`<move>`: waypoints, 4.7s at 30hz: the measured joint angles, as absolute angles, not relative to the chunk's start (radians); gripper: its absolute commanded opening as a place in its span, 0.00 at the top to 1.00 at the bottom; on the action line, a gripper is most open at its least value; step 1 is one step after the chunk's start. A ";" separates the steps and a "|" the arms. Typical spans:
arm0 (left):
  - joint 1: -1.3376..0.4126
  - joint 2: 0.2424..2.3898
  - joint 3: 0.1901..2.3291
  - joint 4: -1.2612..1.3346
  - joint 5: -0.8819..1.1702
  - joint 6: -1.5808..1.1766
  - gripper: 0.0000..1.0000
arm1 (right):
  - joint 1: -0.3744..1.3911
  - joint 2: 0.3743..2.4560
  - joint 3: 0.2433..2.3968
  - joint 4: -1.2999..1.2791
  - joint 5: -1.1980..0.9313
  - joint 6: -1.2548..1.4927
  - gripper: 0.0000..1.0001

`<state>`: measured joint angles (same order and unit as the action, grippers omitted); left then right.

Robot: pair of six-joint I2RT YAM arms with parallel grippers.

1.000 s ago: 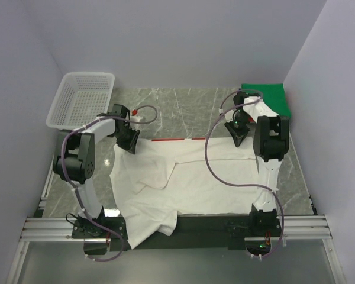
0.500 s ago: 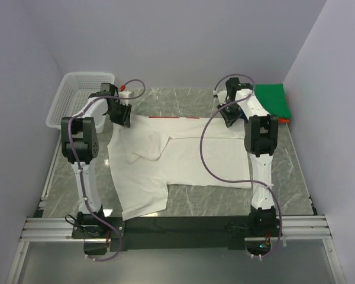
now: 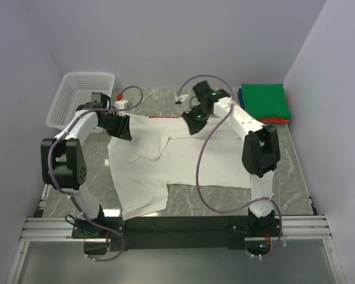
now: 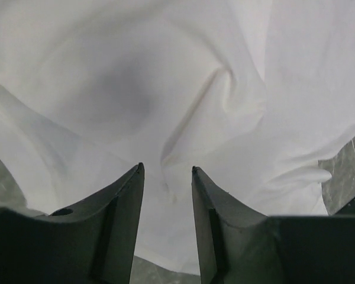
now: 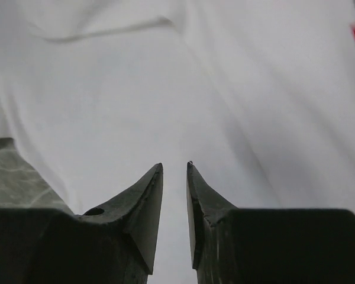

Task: Fold and stack the t-shirts
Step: Fold the tshirt

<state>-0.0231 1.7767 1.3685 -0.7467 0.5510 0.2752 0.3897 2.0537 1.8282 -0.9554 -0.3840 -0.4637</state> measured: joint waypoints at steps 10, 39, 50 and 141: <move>0.078 1.730 1.237 -0.779 0.583 0.230 0.54 | 0.742 2.037 1.708 -0.743 -0.305 -0.482 0.64; 0.121 1.748 1.200 -0.794 0.583 0.190 0.54 | 0.928 2.255 1.795 -0.613 -0.093 -0.546 1.00; 0.109 1.748 1.129 -0.797 0.640 0.197 0.56 | 0.927 2.196 1.733 -0.606 -0.072 -0.567 1.00; 0.031 1.940 1.707 -0.732 0.554 0.278 0.49 | 0.258 2.037 1.797 -0.899 -0.076 -0.488 0.49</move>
